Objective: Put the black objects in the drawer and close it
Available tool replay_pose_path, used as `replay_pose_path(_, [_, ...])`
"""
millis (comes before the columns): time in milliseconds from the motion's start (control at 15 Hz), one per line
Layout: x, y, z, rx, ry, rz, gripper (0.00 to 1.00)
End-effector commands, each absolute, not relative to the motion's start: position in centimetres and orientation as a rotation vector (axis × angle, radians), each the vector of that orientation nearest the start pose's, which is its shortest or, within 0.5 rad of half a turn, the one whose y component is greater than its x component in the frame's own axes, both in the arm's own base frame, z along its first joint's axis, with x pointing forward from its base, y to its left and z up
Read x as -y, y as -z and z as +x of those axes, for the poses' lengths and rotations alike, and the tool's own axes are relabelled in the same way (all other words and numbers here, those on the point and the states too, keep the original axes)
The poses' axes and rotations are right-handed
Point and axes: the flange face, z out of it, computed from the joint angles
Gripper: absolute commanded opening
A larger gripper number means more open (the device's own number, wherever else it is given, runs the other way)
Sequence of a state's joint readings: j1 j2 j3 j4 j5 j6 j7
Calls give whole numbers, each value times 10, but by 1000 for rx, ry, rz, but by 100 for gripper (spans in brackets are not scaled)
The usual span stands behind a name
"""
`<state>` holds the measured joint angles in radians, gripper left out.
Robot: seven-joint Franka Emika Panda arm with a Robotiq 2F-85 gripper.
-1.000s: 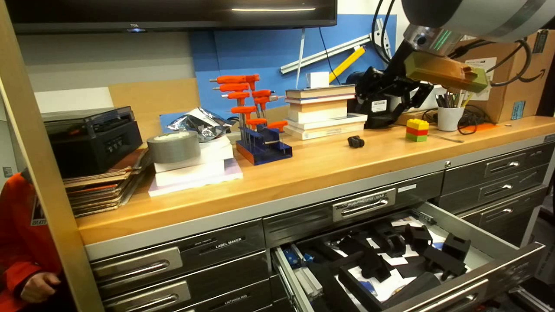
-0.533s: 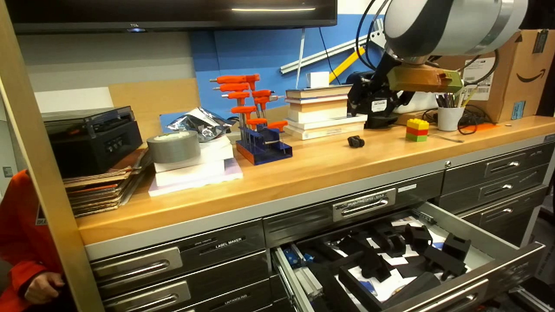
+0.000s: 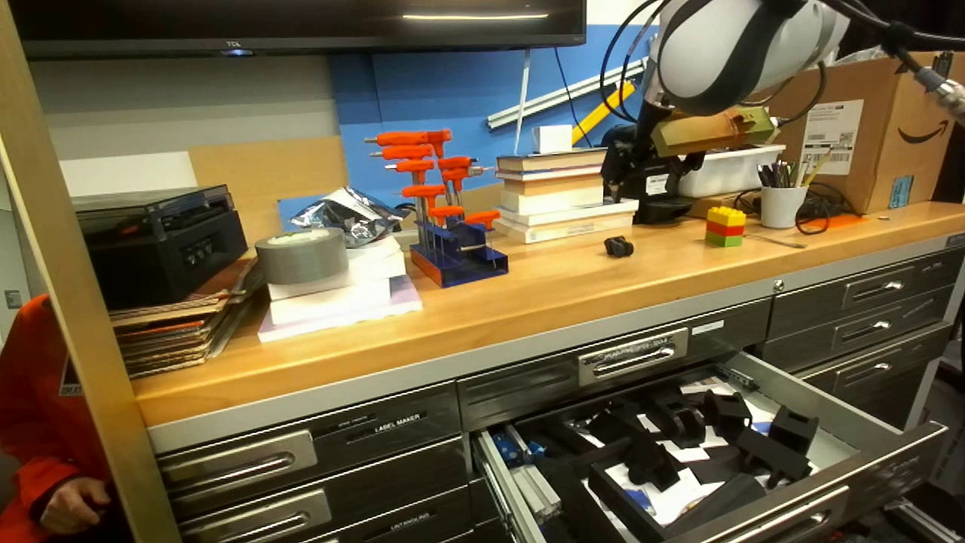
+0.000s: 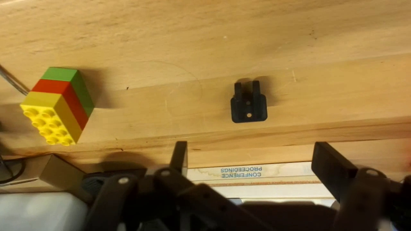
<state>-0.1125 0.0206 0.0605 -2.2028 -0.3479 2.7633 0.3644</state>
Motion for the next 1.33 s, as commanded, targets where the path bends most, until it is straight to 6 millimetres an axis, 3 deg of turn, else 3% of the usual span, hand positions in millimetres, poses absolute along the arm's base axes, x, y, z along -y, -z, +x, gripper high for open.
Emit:
replay_pose_path(0, [-4,-432,601,-178,833,-3164,100])
replay_pose_path(333, [-12,-412,622,-156,726,-3212,100])
replay_pose_path(600, [-5,-394,639,-176,651,-3239,100])
replay_pose_path(1267, [4,-378,673,-216,531,-3271,100])
